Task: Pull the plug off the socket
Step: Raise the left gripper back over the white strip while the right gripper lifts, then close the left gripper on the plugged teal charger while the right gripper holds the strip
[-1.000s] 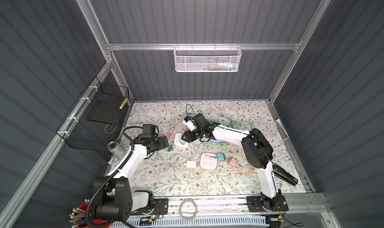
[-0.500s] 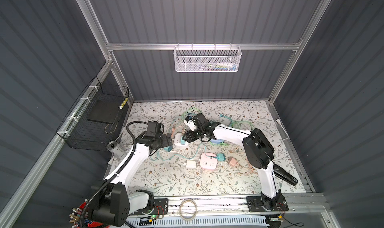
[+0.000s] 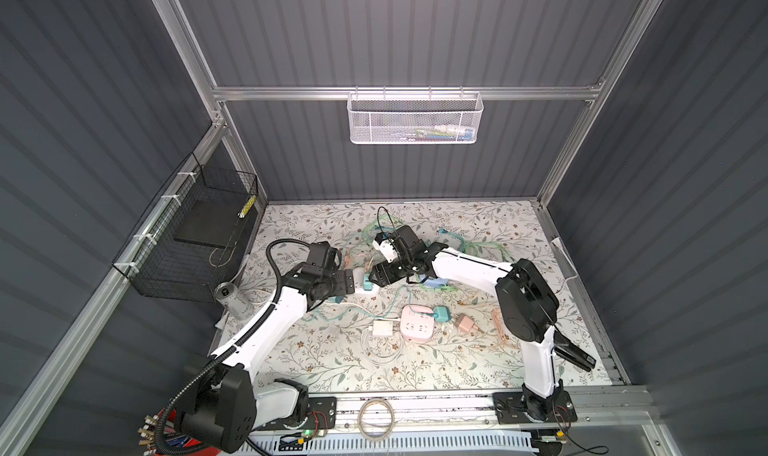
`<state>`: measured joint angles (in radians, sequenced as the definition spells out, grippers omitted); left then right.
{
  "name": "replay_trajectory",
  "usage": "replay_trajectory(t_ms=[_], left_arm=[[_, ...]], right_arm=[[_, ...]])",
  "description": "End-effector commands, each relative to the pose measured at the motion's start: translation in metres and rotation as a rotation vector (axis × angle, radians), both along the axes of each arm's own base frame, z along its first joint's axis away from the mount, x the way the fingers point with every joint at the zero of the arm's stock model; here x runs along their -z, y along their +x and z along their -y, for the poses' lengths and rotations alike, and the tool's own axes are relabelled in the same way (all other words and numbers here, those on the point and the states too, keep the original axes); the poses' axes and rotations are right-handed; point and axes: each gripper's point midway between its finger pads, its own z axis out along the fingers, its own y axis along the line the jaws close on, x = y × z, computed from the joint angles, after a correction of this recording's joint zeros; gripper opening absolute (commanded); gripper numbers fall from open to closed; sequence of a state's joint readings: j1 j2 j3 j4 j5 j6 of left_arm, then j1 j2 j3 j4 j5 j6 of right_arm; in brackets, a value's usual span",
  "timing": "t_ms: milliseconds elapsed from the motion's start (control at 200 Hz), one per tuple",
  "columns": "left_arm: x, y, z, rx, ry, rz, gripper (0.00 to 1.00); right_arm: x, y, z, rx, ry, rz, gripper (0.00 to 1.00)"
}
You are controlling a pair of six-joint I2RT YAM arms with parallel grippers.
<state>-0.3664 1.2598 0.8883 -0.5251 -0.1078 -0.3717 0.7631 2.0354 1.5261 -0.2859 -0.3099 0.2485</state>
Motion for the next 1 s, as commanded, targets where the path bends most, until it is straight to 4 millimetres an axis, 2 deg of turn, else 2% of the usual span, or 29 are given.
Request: replay_trajectory(t_ms=[0,140,260,500,645,996], left_arm=[[0.001,0.004,0.013,0.022,0.001,0.007,0.91],[0.006,0.003,0.03,0.062,0.018,-0.003,0.88],[0.011,0.003,0.044,0.087,0.007,-0.002,0.85],[0.013,0.015,0.063,0.111,-0.006,0.018,0.83],[0.017,0.024,0.071,0.12,0.006,0.021,0.8],[0.03,0.035,0.076,0.13,0.049,0.012,0.67]], right_arm=[[-0.007,-0.003,0.004,0.003,0.011,-0.011,0.75],[-0.003,-0.008,0.01,0.012,0.008,-0.014,0.71],[0.001,-0.011,0.017,0.024,0.003,-0.017,0.63],[0.019,-0.004,0.024,0.068,-0.022,-0.063,0.53],[0.028,0.002,0.025,0.098,-0.026,-0.092,0.49],[0.04,0.011,0.022,0.131,-0.012,-0.137,0.48]])
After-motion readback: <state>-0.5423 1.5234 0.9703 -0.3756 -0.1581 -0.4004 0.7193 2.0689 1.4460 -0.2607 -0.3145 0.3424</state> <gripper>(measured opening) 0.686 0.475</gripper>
